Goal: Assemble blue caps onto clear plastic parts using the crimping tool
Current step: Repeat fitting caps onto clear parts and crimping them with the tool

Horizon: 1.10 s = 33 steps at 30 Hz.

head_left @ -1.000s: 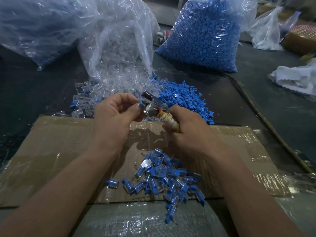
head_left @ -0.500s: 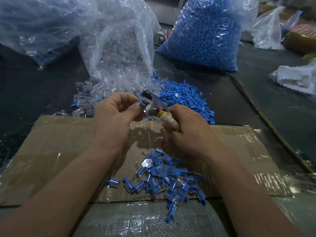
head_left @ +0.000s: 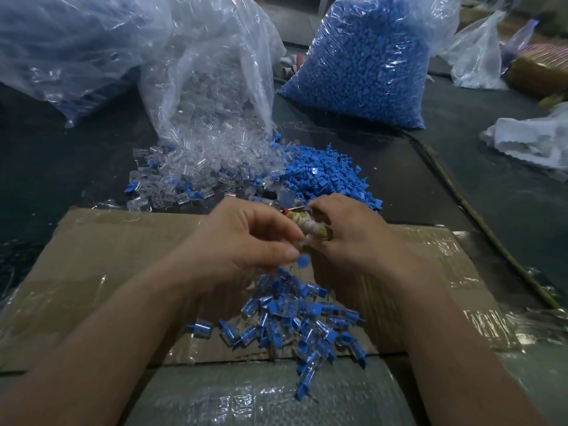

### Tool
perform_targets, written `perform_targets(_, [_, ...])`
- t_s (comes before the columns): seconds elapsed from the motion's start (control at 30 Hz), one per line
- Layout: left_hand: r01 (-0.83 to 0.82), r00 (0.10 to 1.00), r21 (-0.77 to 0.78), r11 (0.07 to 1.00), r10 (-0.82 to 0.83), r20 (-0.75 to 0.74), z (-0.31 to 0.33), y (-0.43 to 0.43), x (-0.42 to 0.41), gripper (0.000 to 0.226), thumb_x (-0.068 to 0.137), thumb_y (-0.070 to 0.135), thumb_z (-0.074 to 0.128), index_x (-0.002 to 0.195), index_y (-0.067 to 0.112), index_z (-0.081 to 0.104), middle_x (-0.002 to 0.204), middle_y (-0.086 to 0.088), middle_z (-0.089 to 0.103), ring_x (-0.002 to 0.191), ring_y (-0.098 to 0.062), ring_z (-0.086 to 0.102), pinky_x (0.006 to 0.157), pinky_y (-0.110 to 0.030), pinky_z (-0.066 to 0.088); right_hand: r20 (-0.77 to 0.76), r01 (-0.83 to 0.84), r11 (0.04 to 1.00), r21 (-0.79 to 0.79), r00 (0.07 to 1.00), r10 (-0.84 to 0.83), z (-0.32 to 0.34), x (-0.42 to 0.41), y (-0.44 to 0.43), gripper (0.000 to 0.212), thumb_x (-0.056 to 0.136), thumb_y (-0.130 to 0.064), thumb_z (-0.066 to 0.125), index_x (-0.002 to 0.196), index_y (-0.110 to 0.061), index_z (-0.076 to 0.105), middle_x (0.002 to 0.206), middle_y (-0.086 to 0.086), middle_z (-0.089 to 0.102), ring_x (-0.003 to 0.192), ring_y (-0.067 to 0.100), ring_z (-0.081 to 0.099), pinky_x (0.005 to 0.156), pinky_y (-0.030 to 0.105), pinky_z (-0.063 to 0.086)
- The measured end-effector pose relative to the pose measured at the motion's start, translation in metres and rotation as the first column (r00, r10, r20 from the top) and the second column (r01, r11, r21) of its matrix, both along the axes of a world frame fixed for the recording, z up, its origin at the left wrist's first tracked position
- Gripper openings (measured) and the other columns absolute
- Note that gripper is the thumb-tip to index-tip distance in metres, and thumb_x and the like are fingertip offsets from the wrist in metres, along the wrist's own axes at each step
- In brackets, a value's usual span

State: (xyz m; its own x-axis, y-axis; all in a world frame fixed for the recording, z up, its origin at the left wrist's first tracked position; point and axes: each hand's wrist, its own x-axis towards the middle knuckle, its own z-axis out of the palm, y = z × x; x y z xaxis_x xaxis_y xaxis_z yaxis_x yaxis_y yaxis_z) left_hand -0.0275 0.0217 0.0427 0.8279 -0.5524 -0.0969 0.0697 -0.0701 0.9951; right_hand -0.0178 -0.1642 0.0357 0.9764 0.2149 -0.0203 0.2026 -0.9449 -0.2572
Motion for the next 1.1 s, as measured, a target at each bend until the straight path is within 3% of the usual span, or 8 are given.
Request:
perform_targets(0.17, [0.153, 0.986, 0.083, 0.985, -0.157, 0.051, -0.004, 0.000, 0.002, 0.020, 0.054, 0.022, 0.073, 0.071, 0.013, 0.073, 0.063, -0.003, 0.068, 0.054, -0.014, 0.057, 0.047, -0.016, 0.045, -0.029, -0.061, 0.998, -0.004, 0.998, 0.061, 0.002, -0.002, 0.001, 0.042, 0.076, -0.044, 0.067, 0.111, -0.026, 0.053, 0.095, -0.008, 0.047, 0.091, 0.012, 0.046, 0.080, 0.032, 0.041])
perform_targets(0.27, [0.138, 0.990, -0.012, 0.990, -0.138, 0.003, -0.002, 0.003, 0.000, 0.020, 0.056, 0.024, 0.072, 0.071, 0.009, 0.072, 0.066, -0.011, 0.067, 0.047, -0.012, 0.051, 0.042, -0.016, 0.040, -0.066, -0.078, 0.996, -0.031, 0.995, 0.076, 0.003, -0.002, 0.002, 0.045, 0.072, -0.048, 0.070, 0.109, -0.028, 0.053, 0.093, -0.009, 0.045, 0.089, 0.012, 0.045, 0.076, 0.030, 0.037])
perform_targets(0.4, [-0.255, 0.966, -0.085, 0.963, 0.258, 0.024, -0.004, 0.005, 0.007, 0.009, 0.066, 0.015, 0.067, 0.071, 0.008, 0.069, 0.064, -0.004, 0.068, 0.043, -0.003, 0.050, 0.042, -0.012, 0.042, -0.124, -0.089, 0.996, -0.013, 0.989, 0.086, 0.003, -0.002, -0.002, 0.057, 0.066, -0.050, 0.074, 0.114, -0.029, 0.051, 0.094, -0.013, 0.042, 0.091, 0.008, 0.040, 0.076, 0.027, 0.033])
perform_targets(0.53, [-0.689, 0.698, 0.092, 0.719, 0.623, 0.352, -0.020, 0.011, 0.026, 0.013, 0.079, 0.007, 0.068, 0.082, 0.020, 0.069, 0.071, 0.006, 0.067, 0.063, -0.008, 0.061, 0.065, -0.030, 0.056, -0.175, -0.099, 0.995, 0.021, 0.979, 0.101, 0.005, -0.003, -0.007, 0.079, 0.061, -0.055, 0.074, 0.128, -0.027, 0.045, 0.102, -0.013, 0.039, 0.098, 0.006, 0.036, 0.081, 0.025, 0.032])
perform_targets(0.63, [-0.740, 0.638, 0.238, 0.629, 0.546, 0.543, -0.029, 0.013, 0.033, 0.023, 0.081, 0.010, 0.066, 0.102, 0.019, 0.067, 0.098, 0.002, 0.066, 0.090, -0.013, 0.058, 0.091, -0.038, 0.047, -0.219, -0.087, 0.995, 0.056, 0.971, 0.098, 0.006, -0.003, -0.011, 0.073, 0.067, -0.058, 0.068, 0.129, -0.027, 0.046, 0.104, -0.014, 0.041, 0.100, 0.006, 0.039, 0.081, 0.025, 0.033])
perform_targets(0.8, [-0.656, 0.721, 0.527, 0.540, 0.243, 0.649, -0.035, 0.009, 0.039, 0.048, 0.086, 0.019, 0.062, 0.132, 0.020, 0.048, 0.133, -0.006, 0.049, 0.119, -0.021, 0.045, 0.100, -0.036, 0.033, -0.170, -0.068, 0.996, 0.058, 0.983, 0.077, 0.009, -0.002, -0.009, 0.055, 0.075, -0.060, 0.056, 0.119, -0.027, 0.057, 0.102, -0.009, 0.051, 0.096, 0.009, 0.048, 0.082, 0.029, 0.042])
perform_targets(0.9, [-0.632, 0.743, 0.592, 0.500, 0.175, 0.646, -0.037, 0.009, 0.041, 0.045, 0.090, 0.021, 0.056, 0.133, 0.019, 0.048, 0.132, -0.007, 0.052, 0.119, -0.025, 0.047, 0.098, -0.037, 0.036, -0.128, -0.051, 0.996, 0.067, 0.990, 0.059, 0.008, -0.002, -0.007, 0.044, 0.079, -0.055, 0.057, 0.112, -0.026, 0.061, 0.097, -0.010, 0.054, 0.092, 0.010, 0.050, 0.077, 0.029, 0.042])
perform_targets(1.1, [-0.662, 0.702, 0.530, 0.530, 0.191, 0.686, -0.039, 0.010, 0.043, 0.022, 0.087, 0.024, 0.061, 0.108, 0.018, 0.067, 0.107, -0.004, 0.066, 0.093, -0.019, 0.057, 0.083, -0.032, 0.041, -0.105, -0.033, 0.993, 0.109, 0.994, 0.044, 0.007, -0.002, -0.007, 0.029, 0.086, -0.042, 0.057, 0.108, -0.024, 0.063, 0.094, -0.012, 0.057, 0.089, 0.008, 0.052, 0.078, 0.027, 0.043])
